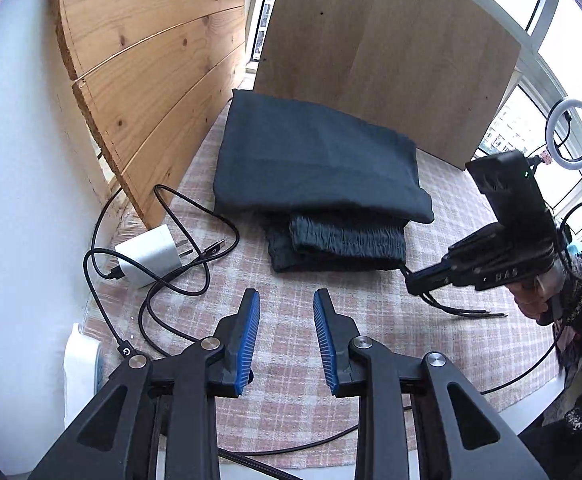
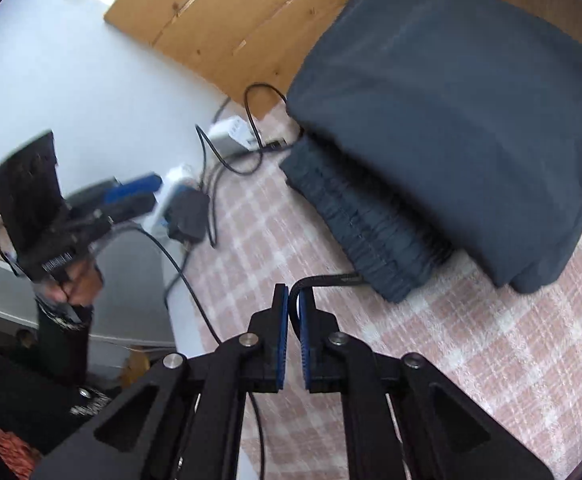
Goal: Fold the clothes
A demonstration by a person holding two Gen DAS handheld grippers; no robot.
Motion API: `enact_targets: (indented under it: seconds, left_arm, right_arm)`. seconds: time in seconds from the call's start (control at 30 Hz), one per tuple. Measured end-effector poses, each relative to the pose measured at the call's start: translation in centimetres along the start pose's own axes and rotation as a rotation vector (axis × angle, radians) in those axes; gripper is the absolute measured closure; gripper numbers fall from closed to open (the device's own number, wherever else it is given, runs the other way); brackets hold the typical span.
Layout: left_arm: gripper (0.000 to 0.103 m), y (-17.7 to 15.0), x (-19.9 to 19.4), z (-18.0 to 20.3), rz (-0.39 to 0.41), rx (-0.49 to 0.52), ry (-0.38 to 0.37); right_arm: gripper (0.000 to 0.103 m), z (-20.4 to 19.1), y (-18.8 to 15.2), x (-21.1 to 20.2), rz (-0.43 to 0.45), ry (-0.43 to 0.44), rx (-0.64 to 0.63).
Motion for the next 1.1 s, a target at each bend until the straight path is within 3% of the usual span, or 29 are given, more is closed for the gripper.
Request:
enact_targets:
  seconds: [0.07,0.13,0.2,0.23,0.33,0.47,0.6,0.73,0.87,1.1]
  left_arm:
    - [0.077,0.2,0.0,0.0,0.005,0.004,-0.004]
    - [0.077,0.6,0.1,0.0,0.008,0.009,-0.005]
    - [0.077,0.9,0.3,0.0,0.011,0.010,-0.004]
    - [0.077,1.1,0.4,-0.1,0.011,0.009,-0.007]
    - [0.077,1.6,1.0,0.0,0.006,0.008,-0.012]
    - [0.077,2.3,1.7,0.4,-0.002,0.025,-0.021]
    - [0.076,2.5,2.4,1.0,-0.018,0.056,-0.029]
    - [0.075,2.5,3.0,1.4,-0.037,0.080,-0.032]
    - [0.075,2.0,3.0,0.9,-0.050,0.074,-0.023]
    - [0.075,0.9,1.9,0.9,-0.041,0.077,-0.029]
  right_arm:
    - [0.095,-0.8,3.2,-1.8,0.083,0.001,-0.008]
    - [0.088,-1.2,6.7,-4.2,0.184,0.001,-0.003]
    - [0.050,-1.1,10.3,-6.5,0.269,-0.022,-0.002]
    - [0.046,-0.8,12.0,-7.5,0.317,-0.074,-0.012]
    - [0.046,1.2,16.2,-10.4,0.409,-0.333,0.024]
    - [0.046,2.2,17.2,-11.1,0.308,-0.426,0.012]
    - [0.046,1.0,11.2,-10.4,0.206,-0.266,-0.006]
    - [0.046,-0.4,1.8,-5.9,0.066,-0.279,-0.069]
    - [0.046,-1.2,-4.5,-0.4,-0.072,-0.369,-0.139]
    - [0.046,-2.0,-8.0,4.7,-0.221,-0.554,-0.345]
Point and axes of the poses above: each gripper's, at about its wrist camera, not at the fingertips, and x roughly the way its jaws point, z to its right, y to its top, the point moved 2 cm from there along x, roughly the way its jaws point, and after that the axes turned 2 degrees about y, right-handed, at the moved point
